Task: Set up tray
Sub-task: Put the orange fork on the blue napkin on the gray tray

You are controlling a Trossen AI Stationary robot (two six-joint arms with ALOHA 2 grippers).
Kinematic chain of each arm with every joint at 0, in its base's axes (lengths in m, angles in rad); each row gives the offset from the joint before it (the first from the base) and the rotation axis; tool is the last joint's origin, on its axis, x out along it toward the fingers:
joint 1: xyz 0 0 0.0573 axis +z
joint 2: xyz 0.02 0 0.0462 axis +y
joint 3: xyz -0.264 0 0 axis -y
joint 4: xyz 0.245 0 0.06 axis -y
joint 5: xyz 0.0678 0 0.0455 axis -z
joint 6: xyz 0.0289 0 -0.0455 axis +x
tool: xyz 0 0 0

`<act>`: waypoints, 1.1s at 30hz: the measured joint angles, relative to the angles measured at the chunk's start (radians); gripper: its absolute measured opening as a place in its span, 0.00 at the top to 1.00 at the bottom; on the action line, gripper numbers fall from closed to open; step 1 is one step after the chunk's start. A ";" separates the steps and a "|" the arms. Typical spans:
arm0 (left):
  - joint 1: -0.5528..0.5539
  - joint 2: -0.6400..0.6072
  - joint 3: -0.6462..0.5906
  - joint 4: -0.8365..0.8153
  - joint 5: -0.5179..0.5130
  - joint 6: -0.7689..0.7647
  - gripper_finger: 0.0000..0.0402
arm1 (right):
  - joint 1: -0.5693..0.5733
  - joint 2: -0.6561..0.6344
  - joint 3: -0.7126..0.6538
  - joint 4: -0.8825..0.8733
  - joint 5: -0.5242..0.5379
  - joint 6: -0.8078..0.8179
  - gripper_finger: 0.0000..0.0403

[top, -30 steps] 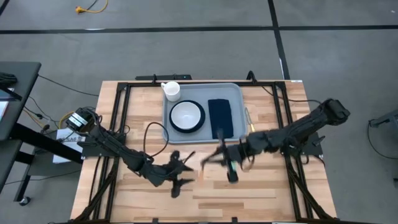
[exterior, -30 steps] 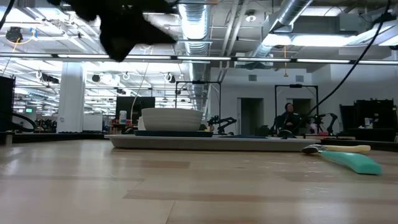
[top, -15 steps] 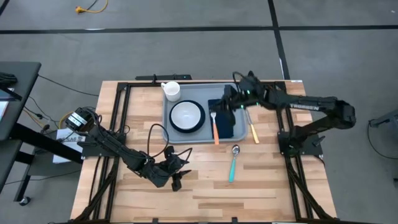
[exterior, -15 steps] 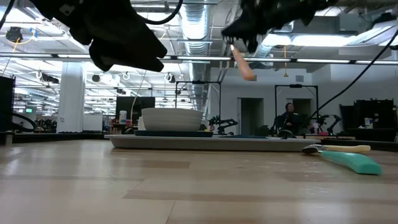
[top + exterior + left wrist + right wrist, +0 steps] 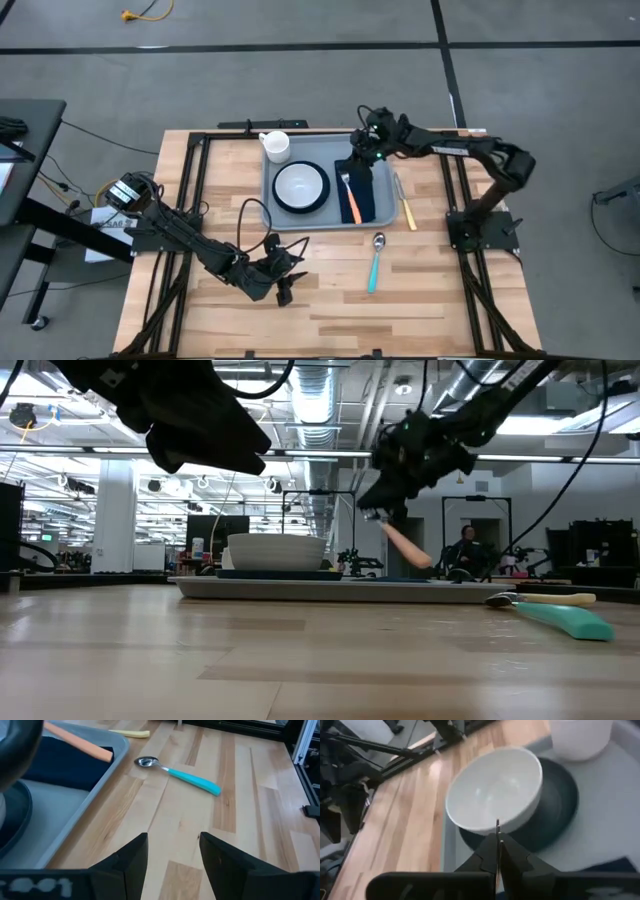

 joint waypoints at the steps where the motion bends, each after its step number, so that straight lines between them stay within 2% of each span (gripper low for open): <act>1: 0.000 0.000 0.000 -0.001 -0.001 0.001 0.58 | -0.011 0.013 0.000 -0.001 -0.005 0.003 1.00; 4: 0.000 0.000 0.000 0.000 -0.002 0.010 0.58 | -0.045 0.037 -0.012 0.025 0.001 0.026 1.00; 11: 0.000 0.000 0.000 0.000 -0.004 0.010 0.59 | -0.143 0.020 -0.122 0.258 0.005 0.187 1.00; 18: 0.002 0.000 0.000 0.003 -0.014 0.006 0.59 | -0.169 0.012 -0.193 0.263 0.005 0.164 1.00; 33: 0.008 0.000 0.000 0.004 -0.021 -0.004 0.59 | -0.131 0.012 -0.194 0.224 0.019 0.161 1.00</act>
